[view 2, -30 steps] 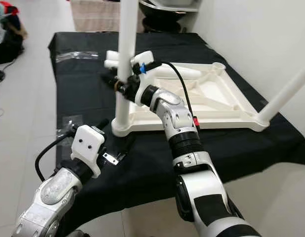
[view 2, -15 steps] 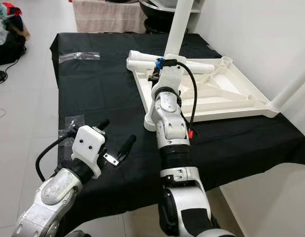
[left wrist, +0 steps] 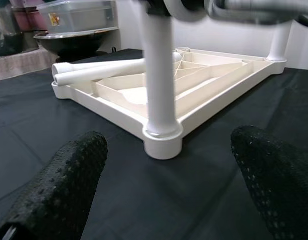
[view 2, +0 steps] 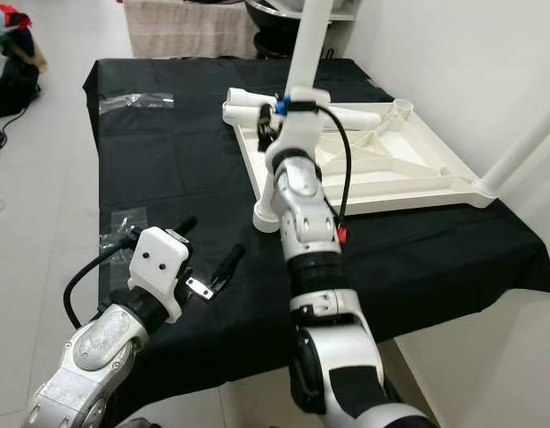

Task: Building children table

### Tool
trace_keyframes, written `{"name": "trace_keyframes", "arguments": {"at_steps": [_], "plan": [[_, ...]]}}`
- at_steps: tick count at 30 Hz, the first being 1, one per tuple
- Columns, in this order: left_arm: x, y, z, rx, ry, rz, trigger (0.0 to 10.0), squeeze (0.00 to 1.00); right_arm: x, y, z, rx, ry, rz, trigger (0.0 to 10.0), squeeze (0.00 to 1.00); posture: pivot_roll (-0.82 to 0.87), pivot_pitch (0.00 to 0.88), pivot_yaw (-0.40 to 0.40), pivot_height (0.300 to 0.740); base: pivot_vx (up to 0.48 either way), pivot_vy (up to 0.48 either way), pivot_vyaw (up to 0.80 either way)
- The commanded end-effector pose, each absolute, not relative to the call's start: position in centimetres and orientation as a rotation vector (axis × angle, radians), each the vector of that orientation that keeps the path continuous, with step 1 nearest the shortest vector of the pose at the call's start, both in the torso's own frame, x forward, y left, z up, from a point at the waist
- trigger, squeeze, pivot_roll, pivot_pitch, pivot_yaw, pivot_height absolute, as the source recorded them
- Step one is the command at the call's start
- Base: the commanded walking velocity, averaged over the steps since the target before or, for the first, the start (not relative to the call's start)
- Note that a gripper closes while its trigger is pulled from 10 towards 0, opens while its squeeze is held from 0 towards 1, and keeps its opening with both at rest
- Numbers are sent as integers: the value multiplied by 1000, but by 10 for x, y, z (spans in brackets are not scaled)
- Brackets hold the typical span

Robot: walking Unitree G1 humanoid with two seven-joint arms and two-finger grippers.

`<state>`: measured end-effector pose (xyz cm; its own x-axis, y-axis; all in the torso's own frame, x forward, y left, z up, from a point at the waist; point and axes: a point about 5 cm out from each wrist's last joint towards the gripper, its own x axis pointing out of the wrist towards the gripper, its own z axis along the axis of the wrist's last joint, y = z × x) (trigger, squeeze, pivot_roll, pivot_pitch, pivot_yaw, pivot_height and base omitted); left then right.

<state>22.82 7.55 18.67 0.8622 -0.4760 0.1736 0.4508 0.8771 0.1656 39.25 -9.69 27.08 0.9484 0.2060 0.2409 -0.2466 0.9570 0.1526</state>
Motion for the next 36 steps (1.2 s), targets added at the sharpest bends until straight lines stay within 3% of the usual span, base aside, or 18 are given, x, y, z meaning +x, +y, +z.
{"name": "trace_keyframes", "arguments": {"at_steps": [1, 3, 5, 7, 9, 10, 22, 23, 34, 36], "plan": [[227, 73, 184, 114, -211, -495, 10000, 0, 392, -83, 264, 207, -136, 462, 10000, 0, 75, 84, -126, 740, 0, 0, 0], [227, 73, 184, 115, -212, -496, 10000, 0, 382, -78, 256, 183, -63, 748, 10000, 0, 77, 82, -127, 740, 0, 0, 0], [227, 73, 184, 115, -212, -496, 10000, 0, 382, -78, 256, 183, -63, 748, 10000, 0, 77, 82, -127, 740, 0, 0, 0], [227, 73, 185, 116, -213, -498, 10000, 0, 367, -81, 249, 110, -44, 1009, 10000, 0, 76, 80, -127, 740, 0, 0, 0], [227, 73, 185, 116, -214, -499, 10000, 0, 363, -83, 247, 91, -44, 1075, 10000, 0, 76, 80, -127, 740, 0, 0, 0], [227, 73, 185, 116, -214, -499, 10000, 0, 352, -86, 245, 79, -36, 1236, 10000, 0, 79, 81, -128, 740, 0, 0, 0], [227, 73, 185, 117, -213, -494, 10000, 0, 349, -86, 248, 113, -24, 1395, 10000, 0, 83, 91, -131, 740, 0, 0, 0], [227, 73, 185, 117, -213, -494, 10000, 0, 351, -83, 248, 105, -29, 1375, 0, 0, 83, 94, -131, 740, 0, 0, 0], [227, 74, 185, 116, -213, -492, 10000, 0, 356, -81, 242, 74, -29, 1291, 0, 0, 79, 98, -131, 740, 0, 0, 0], [227, 74, 185, 115, -213, -491, 10000, 0, 362, -83, 239, 54, -13, 1196, 0, 0, 79, 98, -131, 740, 0, 0, 0]]}}
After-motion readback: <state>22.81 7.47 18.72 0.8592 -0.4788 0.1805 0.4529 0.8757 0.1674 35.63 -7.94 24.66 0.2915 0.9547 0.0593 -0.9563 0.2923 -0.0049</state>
